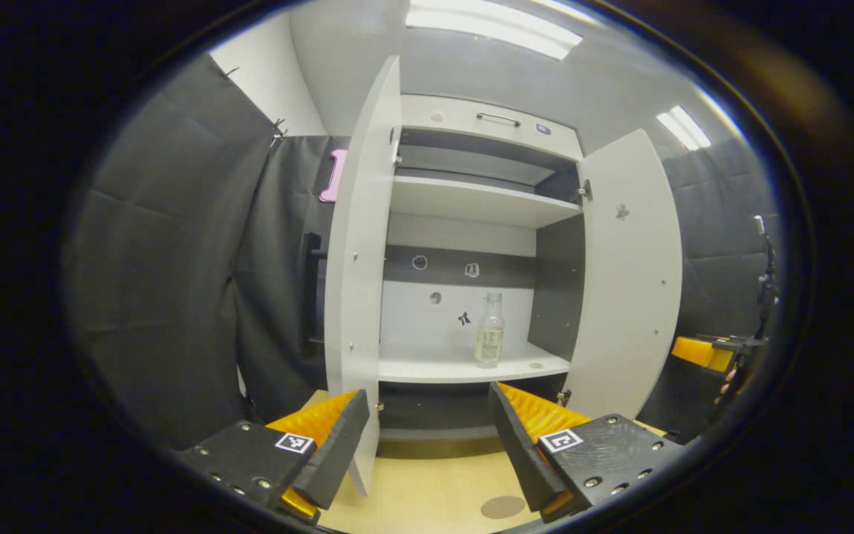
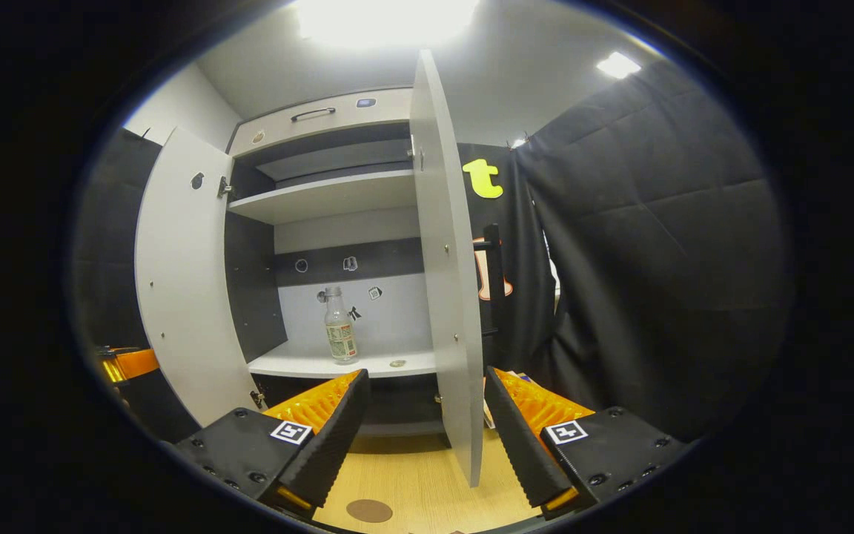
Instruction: Grasp the bottle in the cabinet with the left hand and place it on the coaster, then close the right door with the right hand and the left door with the left hand.
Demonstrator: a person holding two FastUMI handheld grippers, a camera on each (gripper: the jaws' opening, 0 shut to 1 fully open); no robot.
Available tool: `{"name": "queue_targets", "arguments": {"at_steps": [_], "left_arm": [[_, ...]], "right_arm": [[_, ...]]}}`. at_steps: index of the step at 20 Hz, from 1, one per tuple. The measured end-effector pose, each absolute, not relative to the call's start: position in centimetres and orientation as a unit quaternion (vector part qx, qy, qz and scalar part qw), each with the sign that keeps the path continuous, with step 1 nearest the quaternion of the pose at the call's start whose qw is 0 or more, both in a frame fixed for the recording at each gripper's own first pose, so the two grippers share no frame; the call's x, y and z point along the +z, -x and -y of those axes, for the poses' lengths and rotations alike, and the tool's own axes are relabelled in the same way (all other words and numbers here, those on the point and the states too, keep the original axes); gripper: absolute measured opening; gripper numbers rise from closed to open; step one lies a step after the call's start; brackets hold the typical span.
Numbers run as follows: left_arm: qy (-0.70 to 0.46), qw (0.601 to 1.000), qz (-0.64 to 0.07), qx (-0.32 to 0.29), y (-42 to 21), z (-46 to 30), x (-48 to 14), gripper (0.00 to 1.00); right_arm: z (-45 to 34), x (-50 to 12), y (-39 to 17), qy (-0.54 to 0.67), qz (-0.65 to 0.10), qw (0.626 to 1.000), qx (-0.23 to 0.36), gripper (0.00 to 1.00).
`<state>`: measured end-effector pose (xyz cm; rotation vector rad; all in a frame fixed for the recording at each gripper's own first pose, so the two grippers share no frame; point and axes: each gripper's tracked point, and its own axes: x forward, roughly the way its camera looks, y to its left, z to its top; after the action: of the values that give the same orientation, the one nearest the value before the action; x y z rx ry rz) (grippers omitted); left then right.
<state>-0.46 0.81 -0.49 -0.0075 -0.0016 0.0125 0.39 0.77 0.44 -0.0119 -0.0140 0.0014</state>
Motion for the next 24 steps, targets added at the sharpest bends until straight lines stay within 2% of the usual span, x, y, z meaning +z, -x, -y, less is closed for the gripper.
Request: {"name": "queue_targets", "arguments": {"at_steps": [9, 19, 24], "left_arm": [[0.002, 1.0, 0.005, -0.019, -1.9, 1.1, -0.1, 0.94], [0.023, 0.996, -0.005, -0.085, -11.0, 5.8, 1.7, 0.94], [0.005, 0.996, 0.0, -0.093, -16.8, 7.3, 2.9, 0.94]], "right_arm": [[0.4, 1.7, -0.8, 0.001, 0.018, 1.0, -0.015, 0.96], [7.9, 3.5, -0.9, 0.015, 0.031, 0.992, -0.121, 0.98], [12.2, 4.7, -2.6, 0.012, 0.042, 0.985, -0.17, 0.98]]}}
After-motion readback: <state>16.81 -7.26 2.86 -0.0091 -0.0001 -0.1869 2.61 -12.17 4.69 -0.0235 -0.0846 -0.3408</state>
